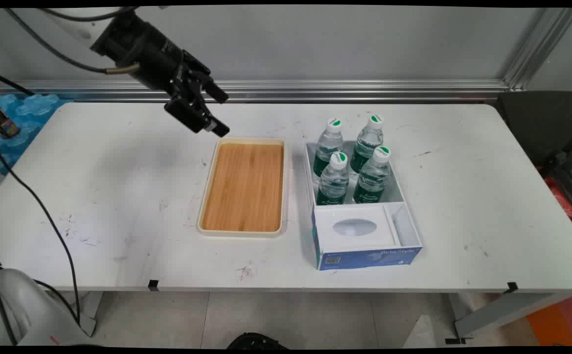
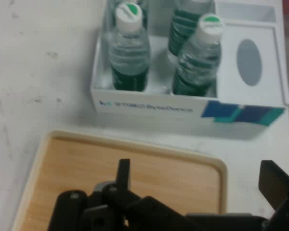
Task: Pick up the green bottle from the white box
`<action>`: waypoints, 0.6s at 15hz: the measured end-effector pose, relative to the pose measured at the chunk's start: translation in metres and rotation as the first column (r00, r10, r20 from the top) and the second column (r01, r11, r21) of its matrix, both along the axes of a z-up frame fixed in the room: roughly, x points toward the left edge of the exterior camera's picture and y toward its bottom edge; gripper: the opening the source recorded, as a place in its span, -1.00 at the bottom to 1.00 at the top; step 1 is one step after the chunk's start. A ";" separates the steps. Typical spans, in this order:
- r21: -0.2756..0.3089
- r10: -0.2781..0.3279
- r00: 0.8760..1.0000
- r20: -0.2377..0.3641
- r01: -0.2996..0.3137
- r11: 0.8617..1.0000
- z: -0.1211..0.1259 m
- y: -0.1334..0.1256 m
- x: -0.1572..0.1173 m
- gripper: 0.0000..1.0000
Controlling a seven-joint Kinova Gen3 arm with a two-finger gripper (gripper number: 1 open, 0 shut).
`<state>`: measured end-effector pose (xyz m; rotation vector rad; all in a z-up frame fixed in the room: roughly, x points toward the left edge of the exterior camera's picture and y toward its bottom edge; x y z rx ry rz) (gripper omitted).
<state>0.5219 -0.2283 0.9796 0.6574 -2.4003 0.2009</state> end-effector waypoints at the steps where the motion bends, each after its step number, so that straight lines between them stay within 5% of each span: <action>1: -0.006 0.001 1.000 -0.009 -0.001 1.000 -0.002 -0.008 0.001 1.00; 9: -0.025 -0.006 0.998 -0.066 0.004 1.000 -0.034 -0.068 -0.025 1.00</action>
